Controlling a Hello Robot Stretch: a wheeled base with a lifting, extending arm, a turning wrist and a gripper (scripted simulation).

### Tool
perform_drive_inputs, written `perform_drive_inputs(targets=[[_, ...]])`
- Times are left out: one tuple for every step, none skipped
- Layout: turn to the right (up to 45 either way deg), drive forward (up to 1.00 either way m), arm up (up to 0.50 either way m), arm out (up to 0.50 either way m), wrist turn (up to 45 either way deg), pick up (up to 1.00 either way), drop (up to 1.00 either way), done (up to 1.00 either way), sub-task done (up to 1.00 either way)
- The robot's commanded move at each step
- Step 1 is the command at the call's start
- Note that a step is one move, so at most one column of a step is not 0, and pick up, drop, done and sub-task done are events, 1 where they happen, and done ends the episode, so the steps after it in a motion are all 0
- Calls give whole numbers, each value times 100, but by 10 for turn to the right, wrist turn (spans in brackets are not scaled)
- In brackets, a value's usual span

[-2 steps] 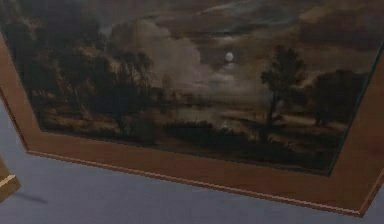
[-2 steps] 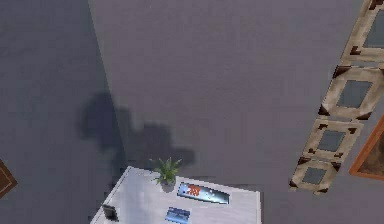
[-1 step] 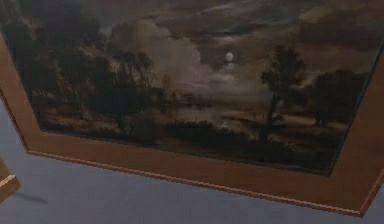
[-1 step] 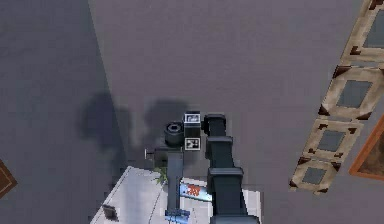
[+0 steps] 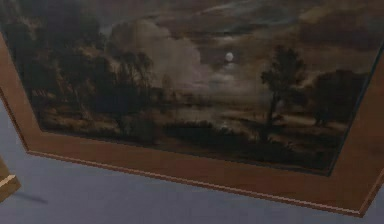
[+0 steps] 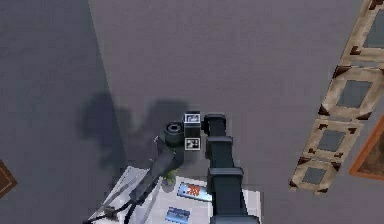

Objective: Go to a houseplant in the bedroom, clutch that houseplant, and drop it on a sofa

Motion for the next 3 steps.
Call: perform_drive_inputs(targets=[[0,0,0,0,450,0,0,0,0],[0,0,0,0,450,0,0,0,0],[0,0,0,0,330,0,0,0,0]])
